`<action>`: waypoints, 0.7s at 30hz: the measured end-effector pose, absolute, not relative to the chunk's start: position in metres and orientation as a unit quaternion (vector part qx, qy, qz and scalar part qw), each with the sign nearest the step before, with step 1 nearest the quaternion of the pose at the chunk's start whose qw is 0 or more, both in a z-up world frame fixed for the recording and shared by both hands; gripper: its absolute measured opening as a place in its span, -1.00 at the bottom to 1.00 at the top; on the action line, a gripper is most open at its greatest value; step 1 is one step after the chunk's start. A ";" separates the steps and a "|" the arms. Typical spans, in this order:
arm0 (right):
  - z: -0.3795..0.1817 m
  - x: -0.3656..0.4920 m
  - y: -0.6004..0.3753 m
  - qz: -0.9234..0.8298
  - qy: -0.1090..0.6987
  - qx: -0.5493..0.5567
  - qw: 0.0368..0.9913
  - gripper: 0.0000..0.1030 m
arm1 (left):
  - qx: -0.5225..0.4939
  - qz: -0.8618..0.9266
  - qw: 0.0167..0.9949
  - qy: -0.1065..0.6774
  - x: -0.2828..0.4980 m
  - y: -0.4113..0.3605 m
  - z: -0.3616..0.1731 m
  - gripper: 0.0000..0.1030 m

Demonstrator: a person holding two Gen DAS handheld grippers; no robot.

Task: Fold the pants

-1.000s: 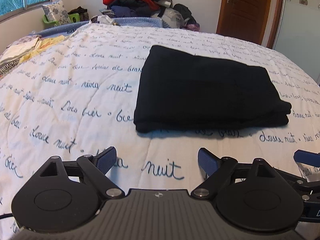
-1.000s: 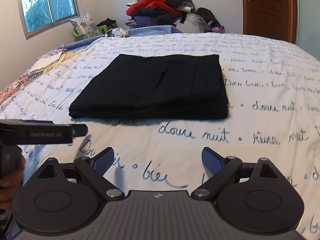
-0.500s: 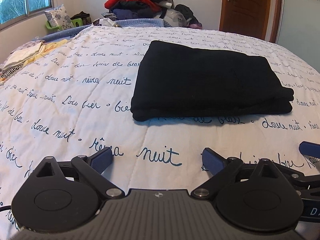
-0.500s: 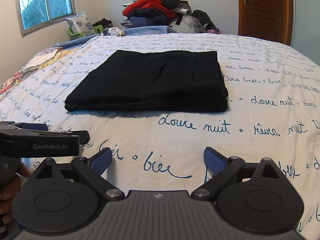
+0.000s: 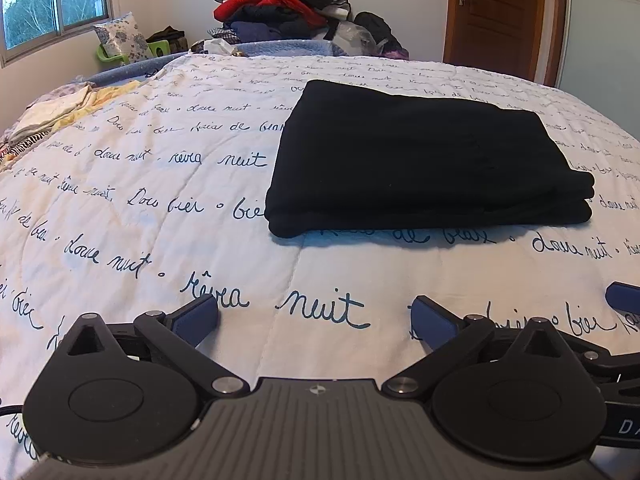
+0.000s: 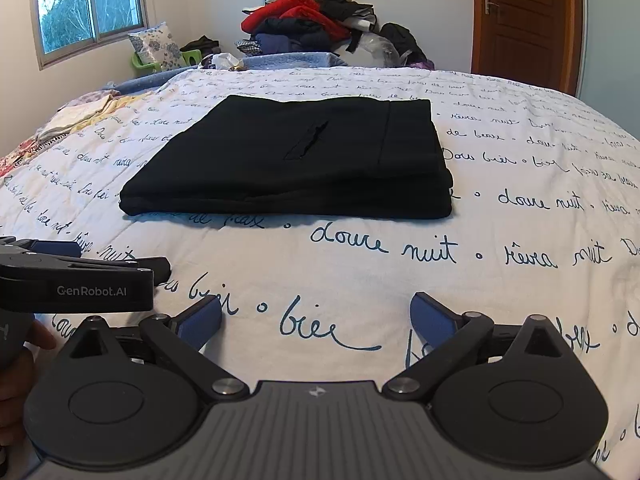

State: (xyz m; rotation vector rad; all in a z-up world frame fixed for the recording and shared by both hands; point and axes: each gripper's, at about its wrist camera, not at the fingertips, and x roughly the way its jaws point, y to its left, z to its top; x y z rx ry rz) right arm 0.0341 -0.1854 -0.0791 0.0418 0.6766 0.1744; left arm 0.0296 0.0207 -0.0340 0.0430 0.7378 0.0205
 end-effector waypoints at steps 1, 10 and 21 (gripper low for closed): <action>-0.079 0.034 -0.185 0.085 0.331 0.020 0.939 0.98 | 0.021 0.010 0.933 0.360 0.030 0.021 -0.034 1.00; -0.080 0.033 -0.185 0.084 0.330 0.017 0.940 1.00 | 0.019 0.010 0.934 0.357 0.028 0.021 -0.036 1.00; -0.082 0.033 -0.185 0.077 0.323 0.015 0.943 1.00 | 0.015 0.010 0.936 0.353 0.027 0.020 -0.037 1.00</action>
